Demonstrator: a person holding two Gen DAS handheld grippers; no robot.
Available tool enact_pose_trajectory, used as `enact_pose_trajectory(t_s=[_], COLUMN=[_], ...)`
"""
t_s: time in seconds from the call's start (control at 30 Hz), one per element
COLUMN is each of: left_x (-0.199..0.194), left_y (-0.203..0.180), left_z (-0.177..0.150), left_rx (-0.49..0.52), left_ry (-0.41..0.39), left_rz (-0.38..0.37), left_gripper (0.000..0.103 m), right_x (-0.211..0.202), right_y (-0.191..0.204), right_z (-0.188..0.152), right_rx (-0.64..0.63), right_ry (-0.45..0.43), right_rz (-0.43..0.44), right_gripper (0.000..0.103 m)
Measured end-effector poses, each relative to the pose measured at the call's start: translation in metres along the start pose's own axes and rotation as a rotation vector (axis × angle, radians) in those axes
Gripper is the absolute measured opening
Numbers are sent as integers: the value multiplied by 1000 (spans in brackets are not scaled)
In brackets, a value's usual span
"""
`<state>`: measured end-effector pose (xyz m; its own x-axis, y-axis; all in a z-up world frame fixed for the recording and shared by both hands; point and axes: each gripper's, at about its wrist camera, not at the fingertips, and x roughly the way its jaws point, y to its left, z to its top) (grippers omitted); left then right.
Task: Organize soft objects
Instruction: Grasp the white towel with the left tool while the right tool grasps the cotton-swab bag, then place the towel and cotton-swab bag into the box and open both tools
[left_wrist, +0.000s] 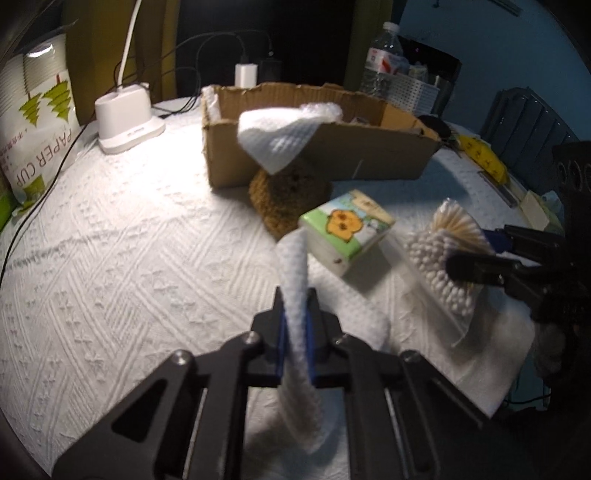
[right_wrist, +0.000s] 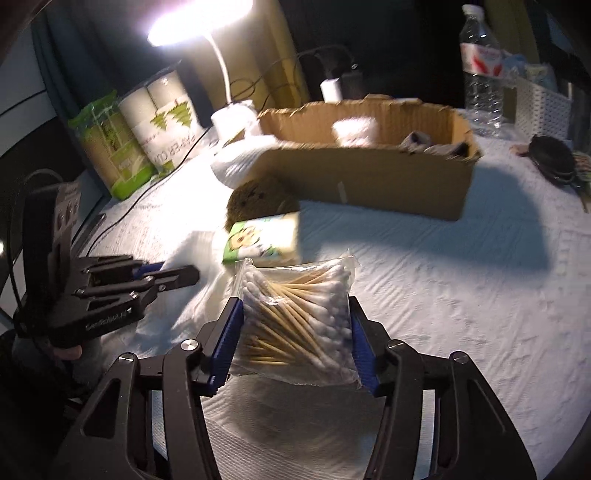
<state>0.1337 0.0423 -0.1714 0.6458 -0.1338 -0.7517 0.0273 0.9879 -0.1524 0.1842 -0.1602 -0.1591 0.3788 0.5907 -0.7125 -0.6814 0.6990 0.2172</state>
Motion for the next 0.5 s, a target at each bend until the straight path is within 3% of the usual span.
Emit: enact_pose_trajectory(t_s=[0.23, 0.5], left_x=[-35, -43], left_y=[-3, -1], left_z=[34, 95], left_rx=[3, 49], left_ry=[-138, -251], left_rz=[-50, -59], left_gripper=[7, 7], right_x=[-19, -31], right_y=[-18, -29], right_z=[20, 49], right_rx=[15, 0], right_ry=[-75, -145], right_rz=[-20, -22], right_gripper=[58, 58])
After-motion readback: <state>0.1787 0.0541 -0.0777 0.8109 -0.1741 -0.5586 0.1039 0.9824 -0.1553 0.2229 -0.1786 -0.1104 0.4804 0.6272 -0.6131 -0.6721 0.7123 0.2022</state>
